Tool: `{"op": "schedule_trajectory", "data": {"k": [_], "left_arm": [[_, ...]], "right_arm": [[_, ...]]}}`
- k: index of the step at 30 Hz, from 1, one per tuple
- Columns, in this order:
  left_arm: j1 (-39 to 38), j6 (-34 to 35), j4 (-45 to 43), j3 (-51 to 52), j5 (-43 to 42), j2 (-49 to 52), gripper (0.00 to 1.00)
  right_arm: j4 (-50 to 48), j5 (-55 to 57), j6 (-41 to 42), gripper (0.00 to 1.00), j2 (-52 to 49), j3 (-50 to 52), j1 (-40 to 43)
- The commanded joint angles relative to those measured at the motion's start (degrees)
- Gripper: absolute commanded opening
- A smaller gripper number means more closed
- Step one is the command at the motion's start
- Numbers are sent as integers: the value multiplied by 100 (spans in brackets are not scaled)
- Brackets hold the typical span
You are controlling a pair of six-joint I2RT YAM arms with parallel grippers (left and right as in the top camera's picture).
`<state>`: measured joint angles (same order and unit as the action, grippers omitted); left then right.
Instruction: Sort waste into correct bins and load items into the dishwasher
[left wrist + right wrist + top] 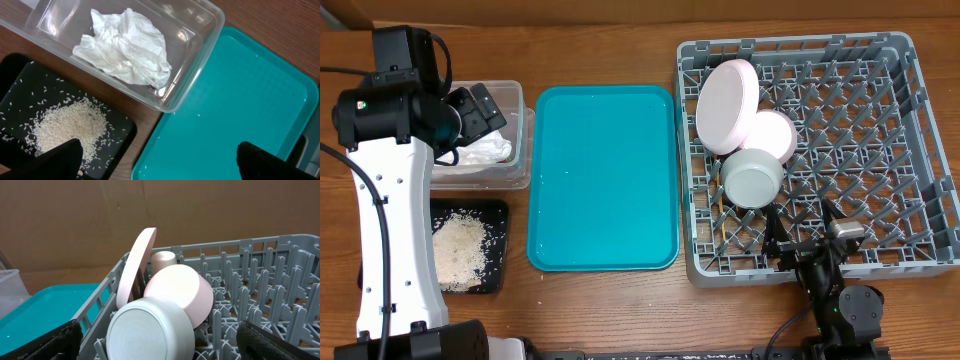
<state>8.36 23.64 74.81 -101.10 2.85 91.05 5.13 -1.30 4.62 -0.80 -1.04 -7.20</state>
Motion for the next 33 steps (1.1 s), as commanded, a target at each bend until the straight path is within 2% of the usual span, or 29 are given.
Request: {"op": "schedule_trajectory", "data": {"k": [1,18,25,33], "left_arm": [[24,-31,-4,-94,31,2,100],[-4,-31,-4,-90,35,-59,100],[-433,-31,-4,-90,31,-1084,100],[-1294,-31,-4,-11,31,-2424,100]], "right_arm": [[-42,-31,-35,100,63,57,20],[-44,-28,-37,100,63,57,20],[-42,-28,-37,100,63,57,20],[-42,-28,-35,100,63,57,20]]}}
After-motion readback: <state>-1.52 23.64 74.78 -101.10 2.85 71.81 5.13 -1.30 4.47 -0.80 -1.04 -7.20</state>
